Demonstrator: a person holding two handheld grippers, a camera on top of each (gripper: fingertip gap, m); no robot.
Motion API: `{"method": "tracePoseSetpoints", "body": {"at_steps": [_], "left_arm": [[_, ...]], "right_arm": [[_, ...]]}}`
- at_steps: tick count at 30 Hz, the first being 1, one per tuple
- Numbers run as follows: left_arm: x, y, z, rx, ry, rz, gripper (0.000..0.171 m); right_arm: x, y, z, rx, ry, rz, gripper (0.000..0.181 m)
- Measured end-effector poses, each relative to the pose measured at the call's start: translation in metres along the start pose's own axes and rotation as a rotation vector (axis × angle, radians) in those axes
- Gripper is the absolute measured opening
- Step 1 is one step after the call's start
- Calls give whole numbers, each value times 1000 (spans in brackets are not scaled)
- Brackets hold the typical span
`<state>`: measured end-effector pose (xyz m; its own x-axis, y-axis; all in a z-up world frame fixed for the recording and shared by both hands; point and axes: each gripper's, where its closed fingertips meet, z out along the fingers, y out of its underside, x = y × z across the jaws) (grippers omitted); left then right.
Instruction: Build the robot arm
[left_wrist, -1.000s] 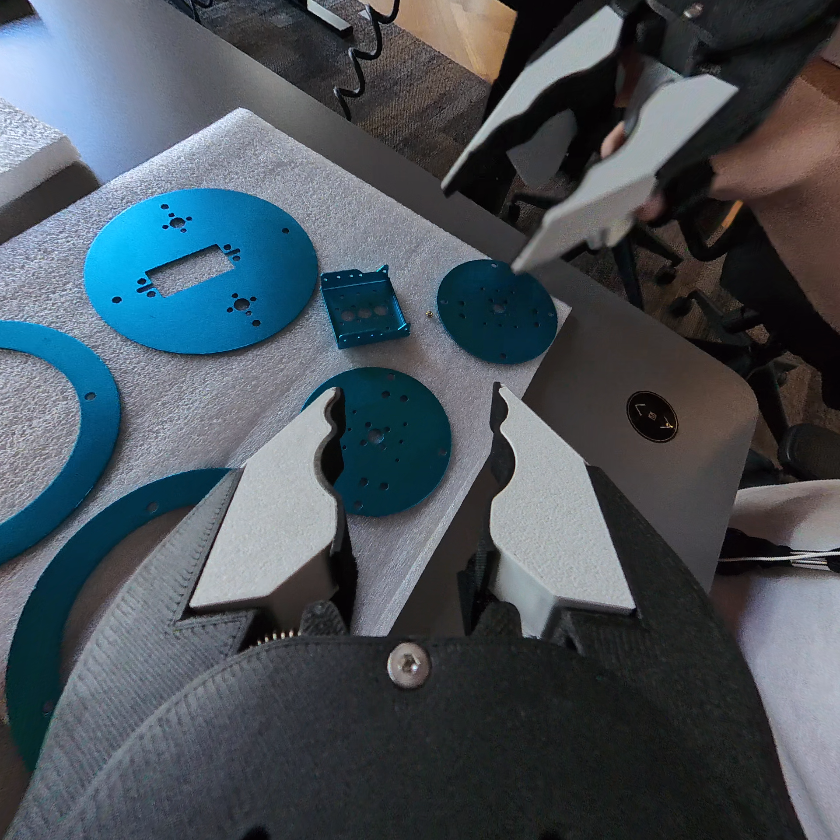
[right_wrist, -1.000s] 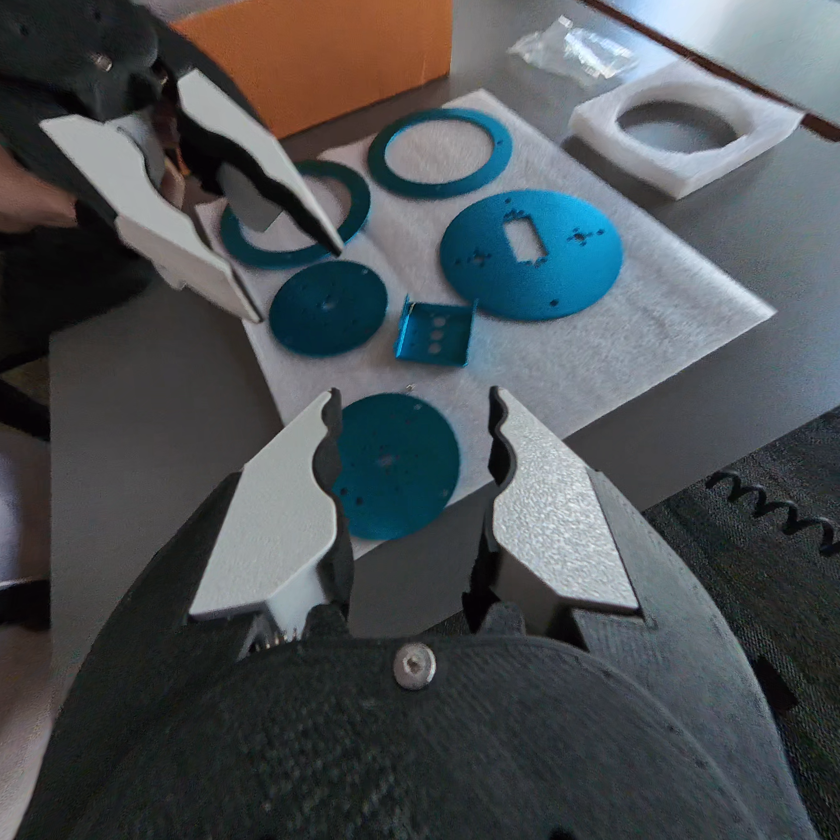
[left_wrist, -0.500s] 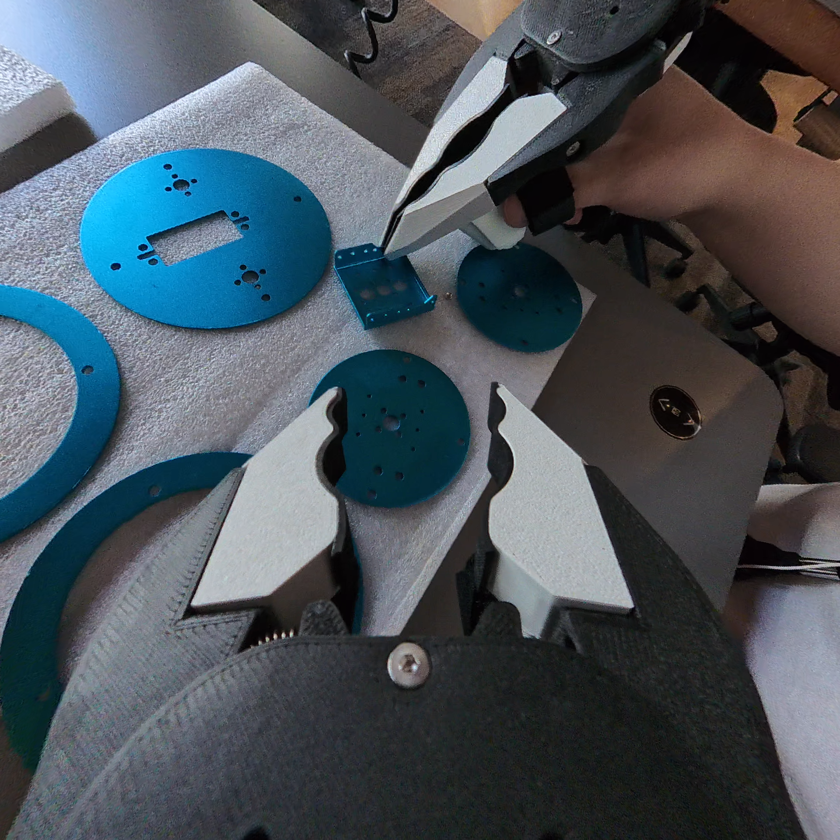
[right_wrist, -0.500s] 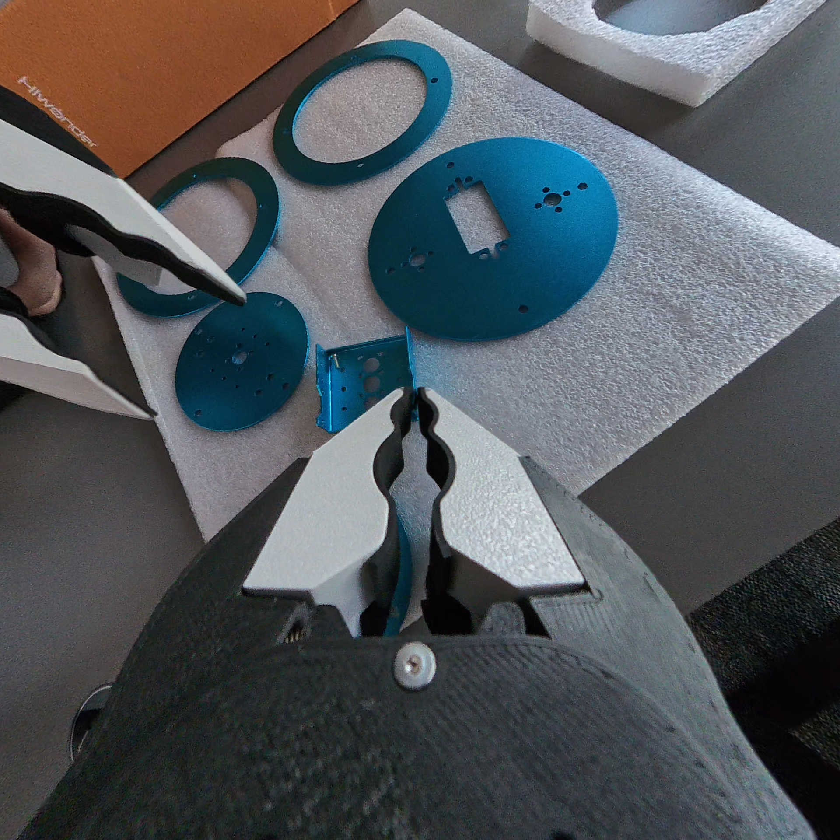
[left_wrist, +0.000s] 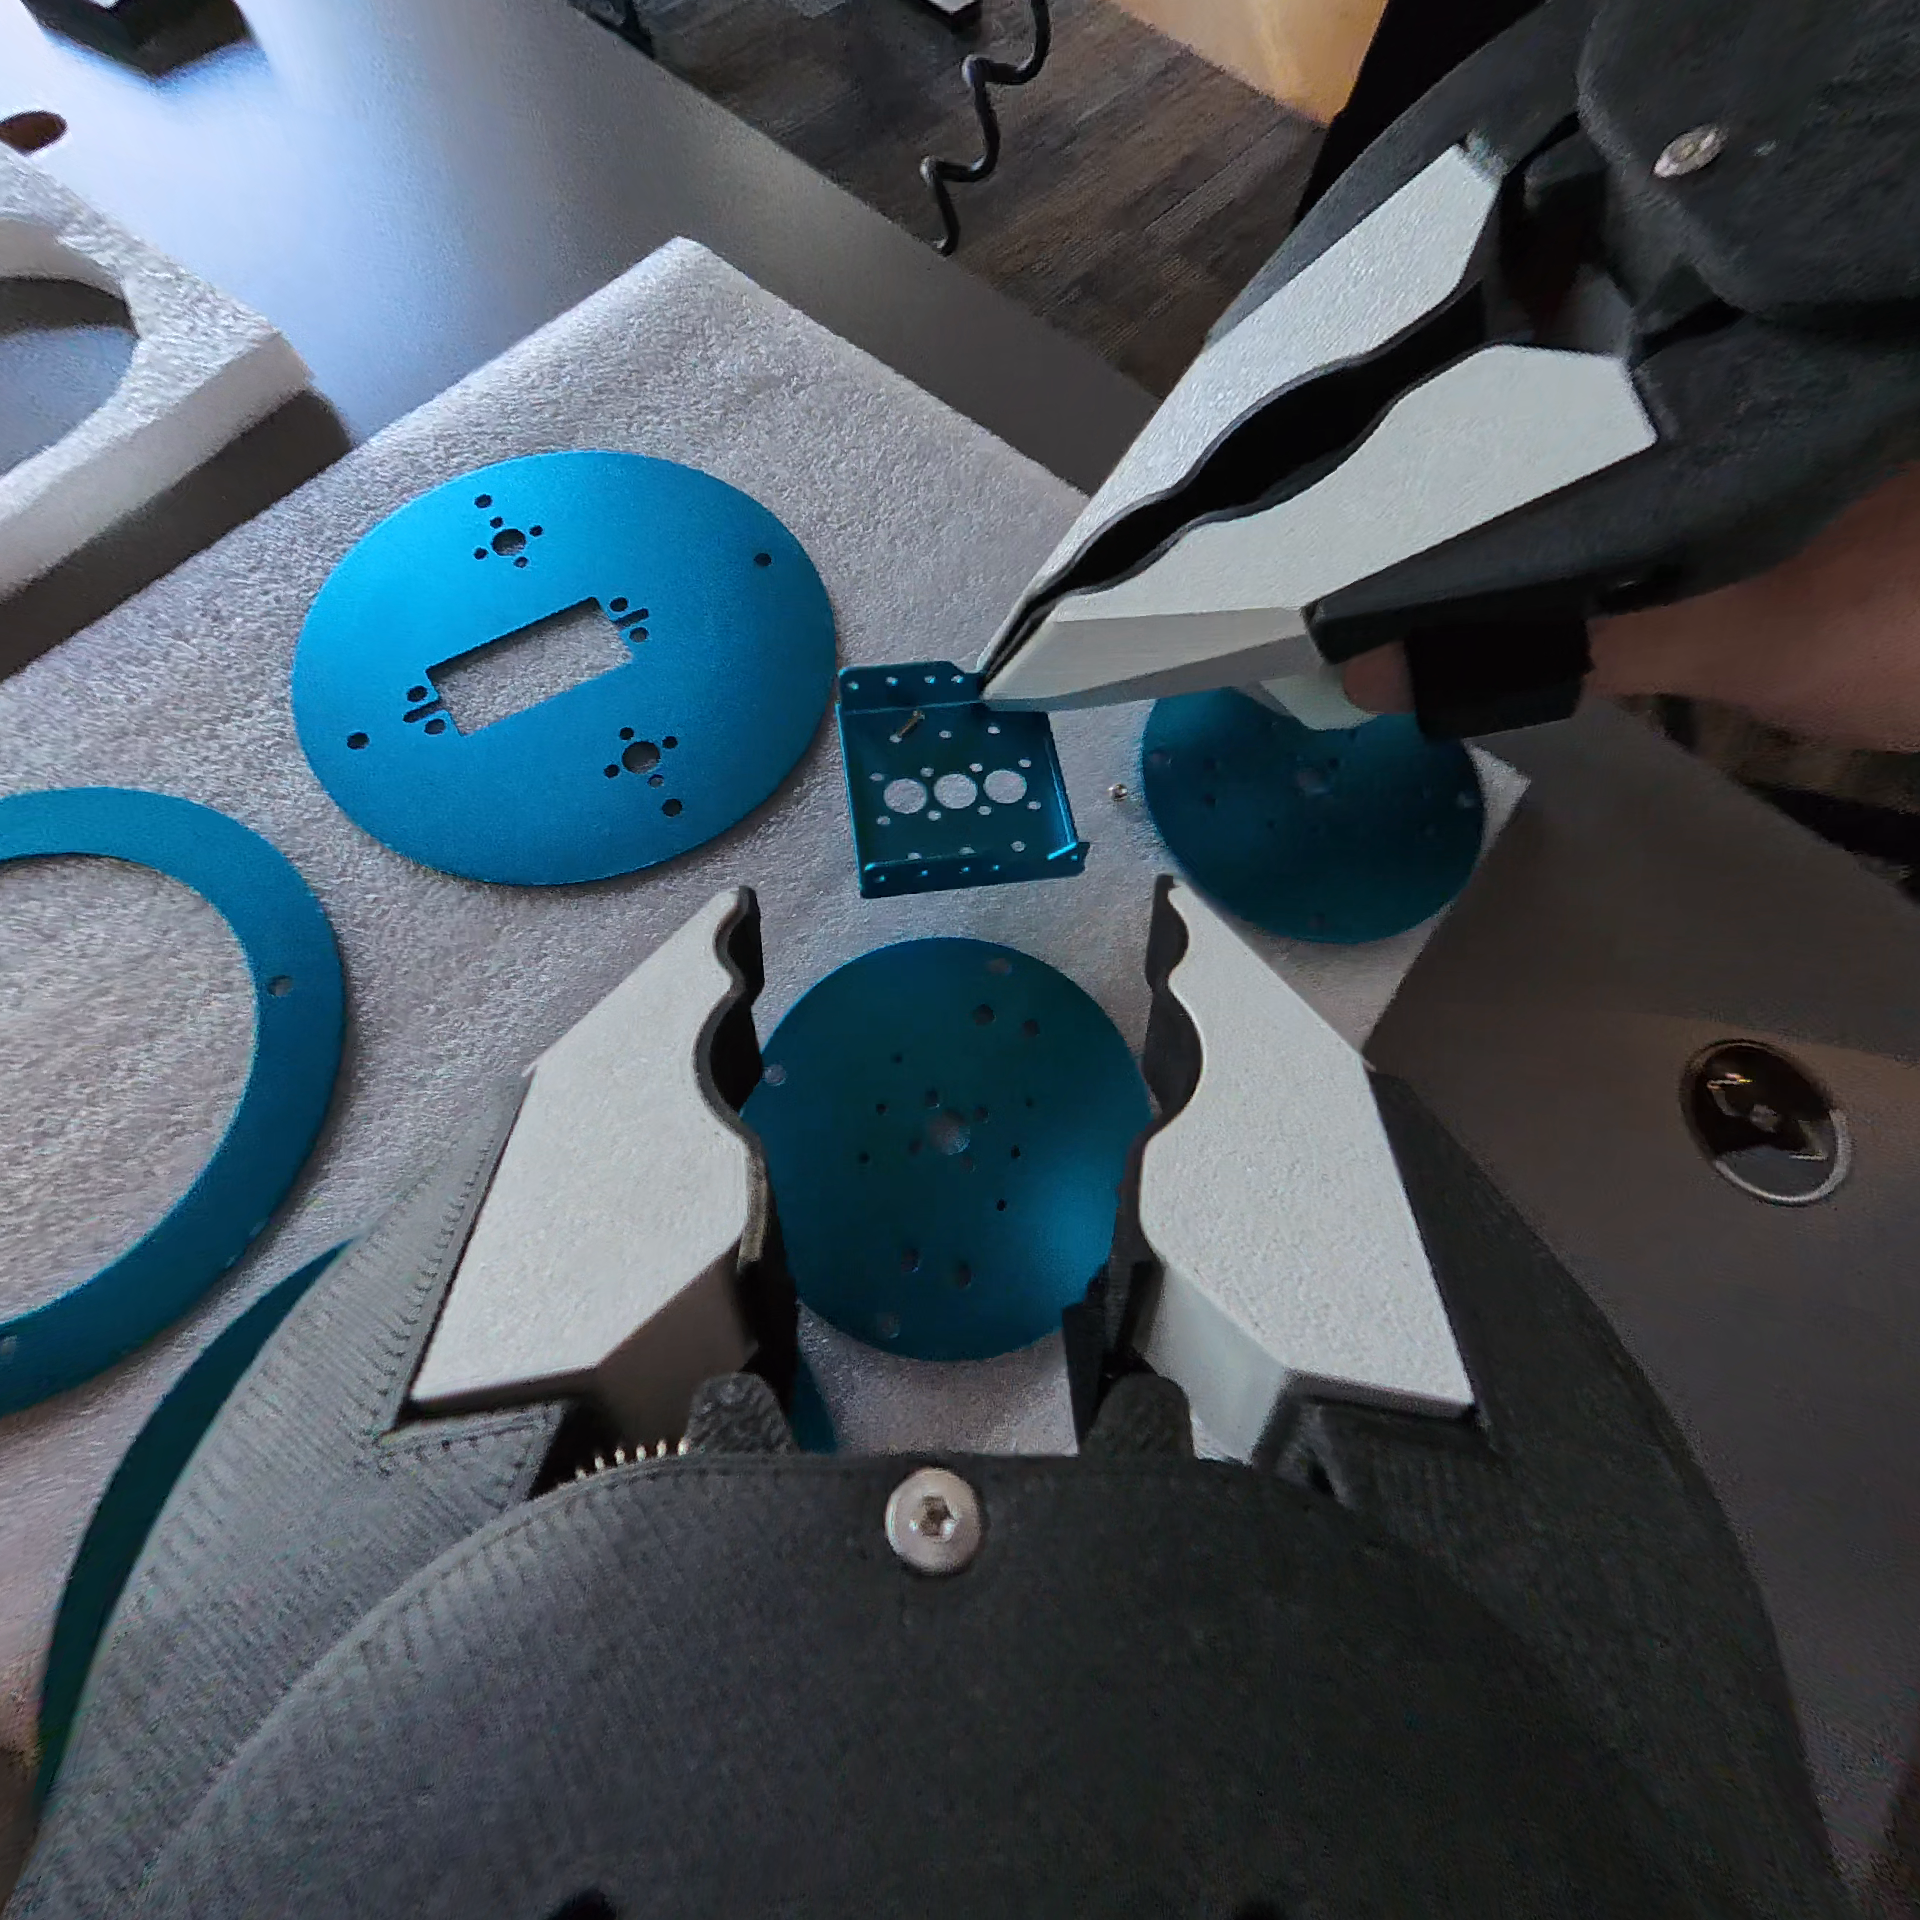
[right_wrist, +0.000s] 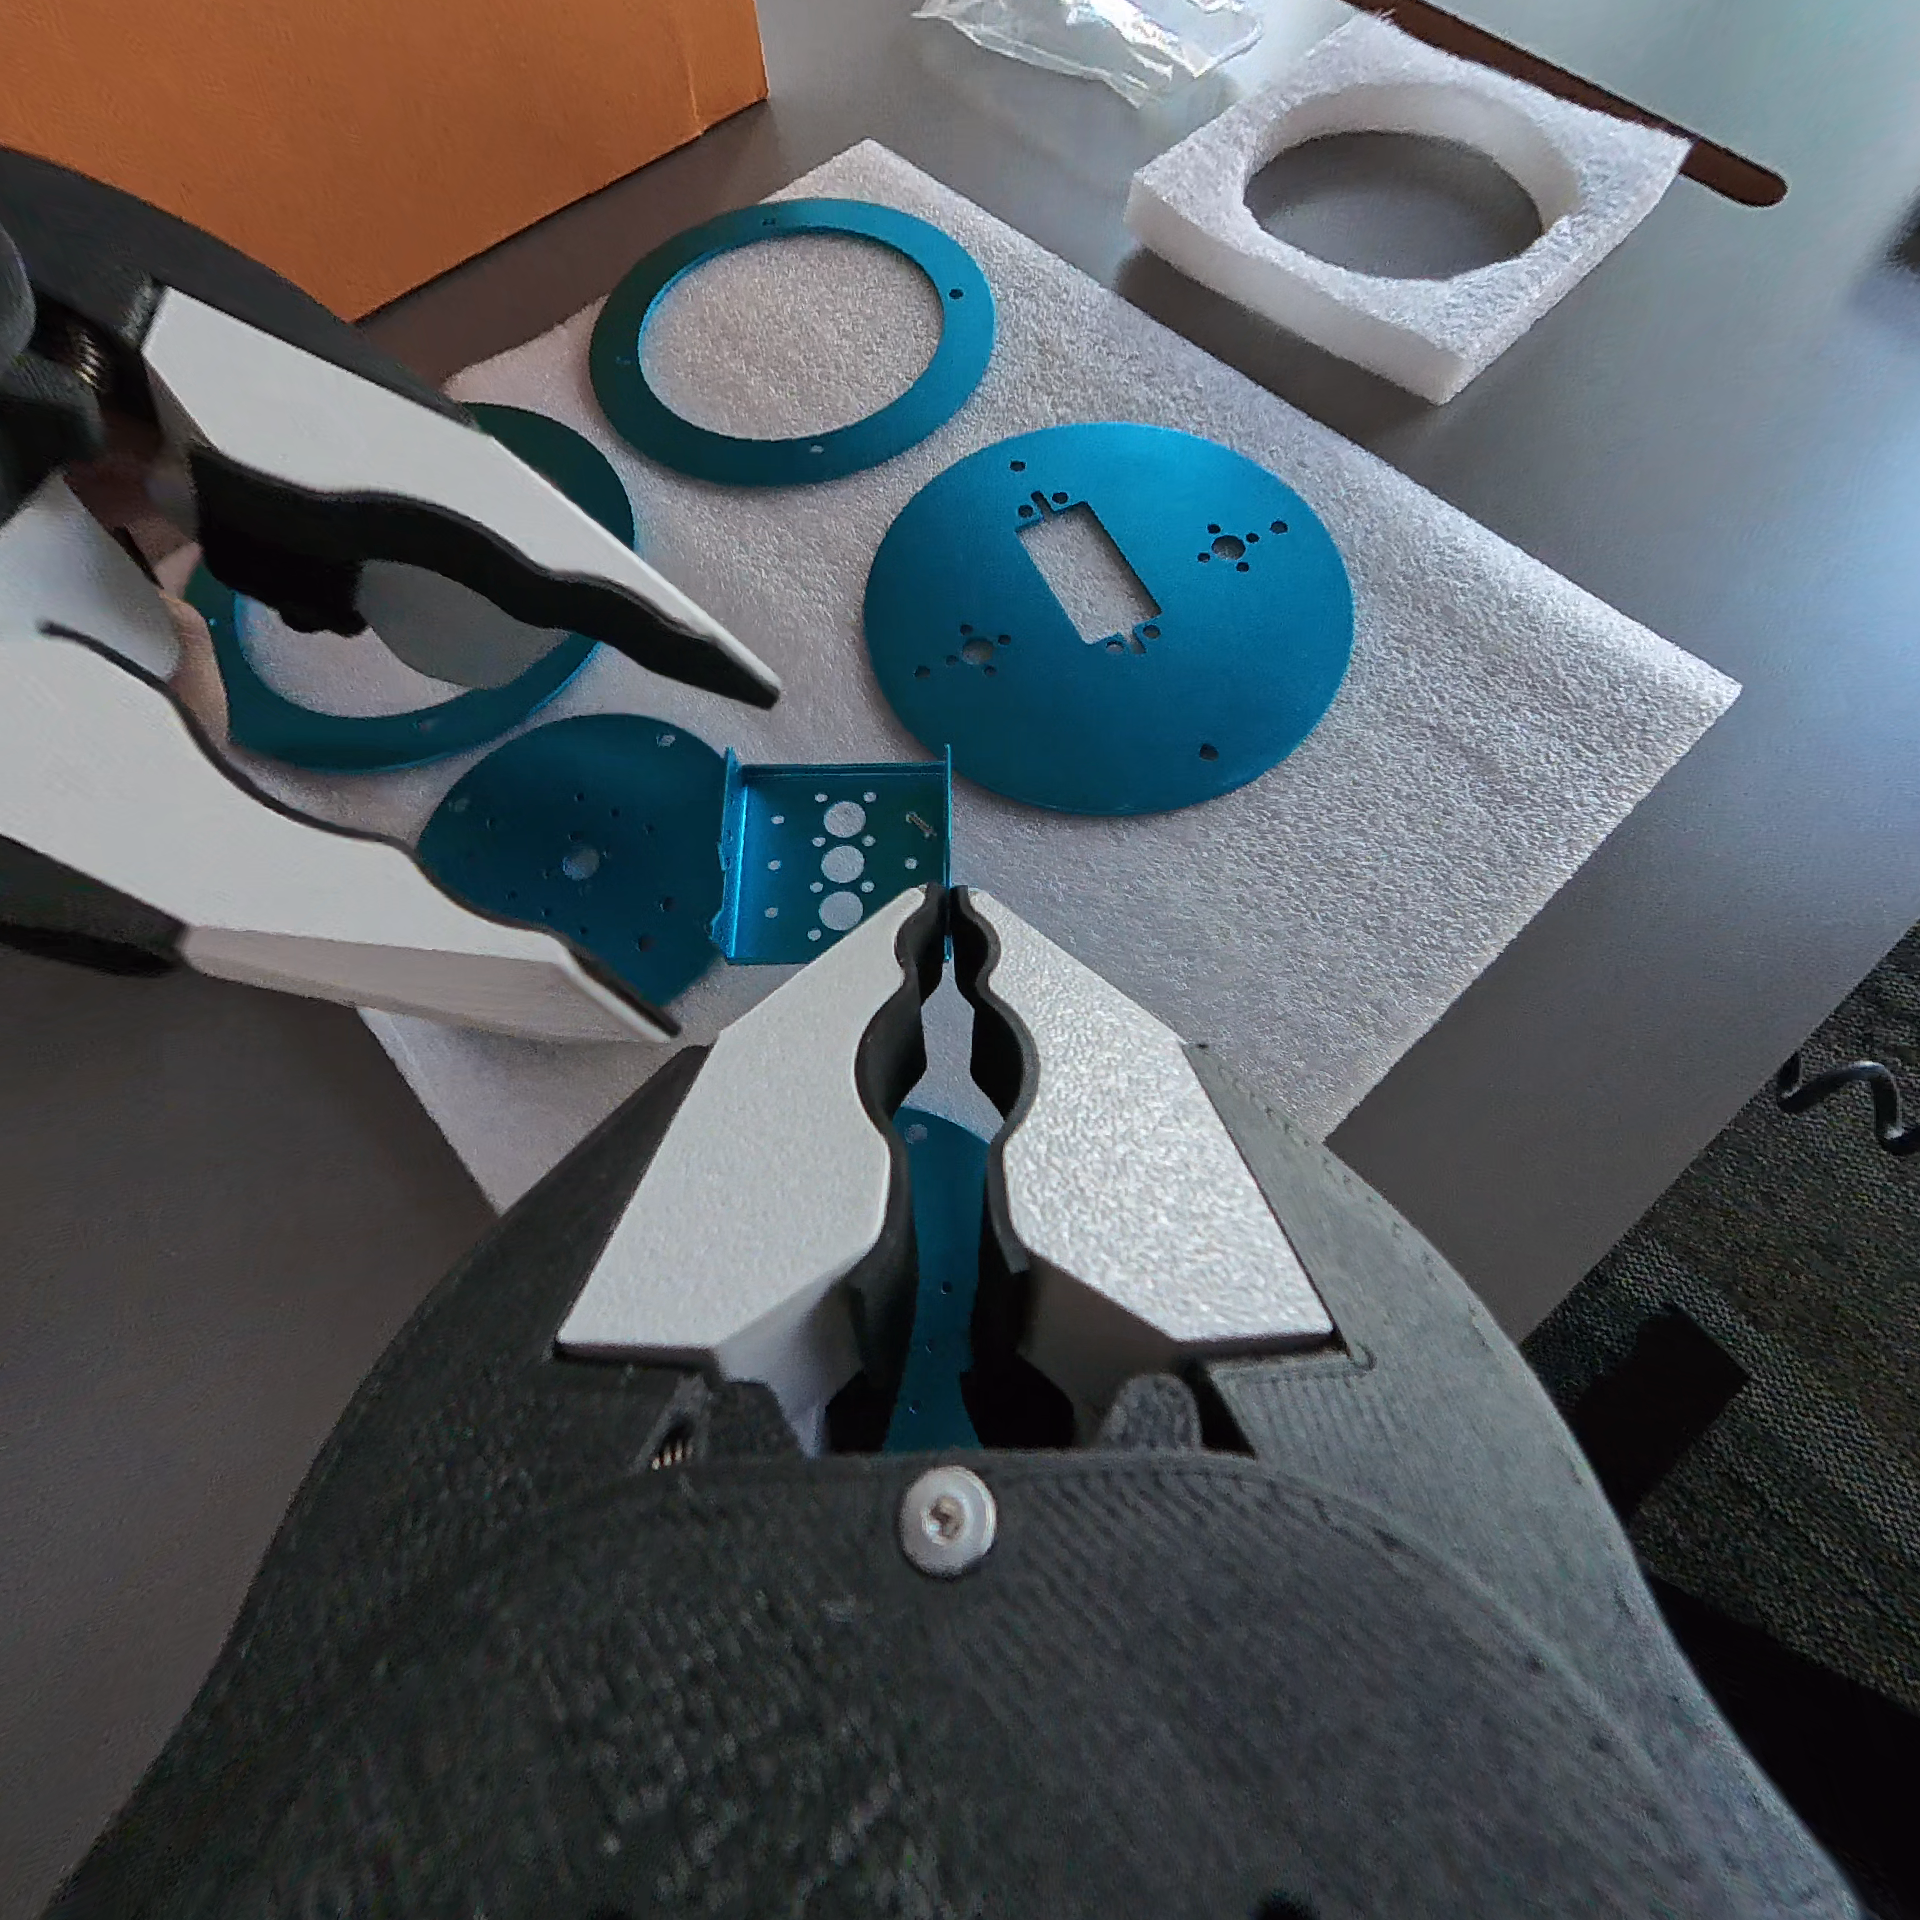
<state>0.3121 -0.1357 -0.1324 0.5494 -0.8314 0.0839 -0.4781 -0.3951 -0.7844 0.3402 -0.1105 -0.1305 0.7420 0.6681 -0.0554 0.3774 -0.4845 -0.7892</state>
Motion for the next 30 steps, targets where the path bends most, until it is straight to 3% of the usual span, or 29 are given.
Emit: {"method": "tracePoseSetpoints", "body": {"at_steps": [5,16,21,24,28,30], "left_arm": [[-2,-6,2,34,-91,88,48],[1,-29,-18,178,-63,112,44],[-1,-40,-34,256,-106,181,44],[3,-43,-42,294,-102,209,44],[3,-56,-60,382,-159,266,44],[4,-63,-70,432,-198,295,44]], "right_arm": [[-4,-11,-5,47,2,90,0],[-11,-26,-20,113,18,77,0],[-10,-43,-41,189,21,-13,18],[-20,-56,-55,240,-77,-106,21],[-43,-74,-75,269,-176,-312,29],[-50,-82,-84,267,-153,-433,29]]}}
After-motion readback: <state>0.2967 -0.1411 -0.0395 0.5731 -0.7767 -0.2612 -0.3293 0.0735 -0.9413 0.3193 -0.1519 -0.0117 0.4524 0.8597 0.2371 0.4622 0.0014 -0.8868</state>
